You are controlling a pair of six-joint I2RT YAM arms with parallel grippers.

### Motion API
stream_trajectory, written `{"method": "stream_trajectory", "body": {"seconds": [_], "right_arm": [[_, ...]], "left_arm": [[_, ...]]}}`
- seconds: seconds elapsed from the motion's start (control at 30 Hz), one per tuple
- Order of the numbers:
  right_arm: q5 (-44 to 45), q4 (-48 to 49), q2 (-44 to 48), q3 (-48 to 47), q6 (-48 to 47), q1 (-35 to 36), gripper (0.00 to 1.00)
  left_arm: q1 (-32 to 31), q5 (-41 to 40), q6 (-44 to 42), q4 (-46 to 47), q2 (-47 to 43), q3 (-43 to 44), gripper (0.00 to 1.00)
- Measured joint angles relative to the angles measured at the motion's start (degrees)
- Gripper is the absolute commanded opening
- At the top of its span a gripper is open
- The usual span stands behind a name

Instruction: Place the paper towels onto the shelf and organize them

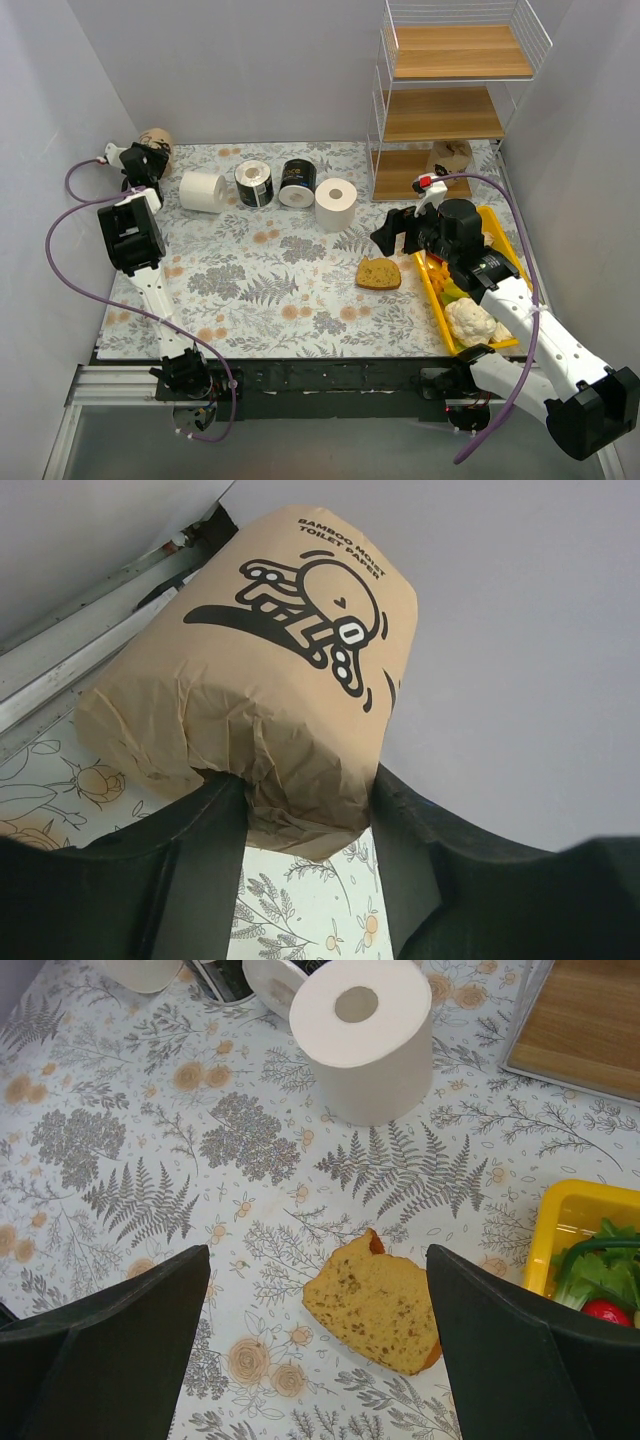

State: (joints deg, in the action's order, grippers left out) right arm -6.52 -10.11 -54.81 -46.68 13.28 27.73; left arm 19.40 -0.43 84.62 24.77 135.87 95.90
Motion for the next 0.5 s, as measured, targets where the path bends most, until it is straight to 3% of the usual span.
{"method": "stream_trajectory", "body": {"seconds": [0.13, 0.5], "right_arm": [[0.0, 0.0, 0.0, 0.0, 0.0, 0.0, 0.95], [1.2, -0.6, 4.0, 0.0, 0.0, 0.0, 0.95]], "left_arm": [[0.0, 0.6, -0.2, 0.0, 0.0, -0.2, 0.39], [0.0, 3.5, -0.7, -3.0, -2.8, -0.2, 0.38]]}}
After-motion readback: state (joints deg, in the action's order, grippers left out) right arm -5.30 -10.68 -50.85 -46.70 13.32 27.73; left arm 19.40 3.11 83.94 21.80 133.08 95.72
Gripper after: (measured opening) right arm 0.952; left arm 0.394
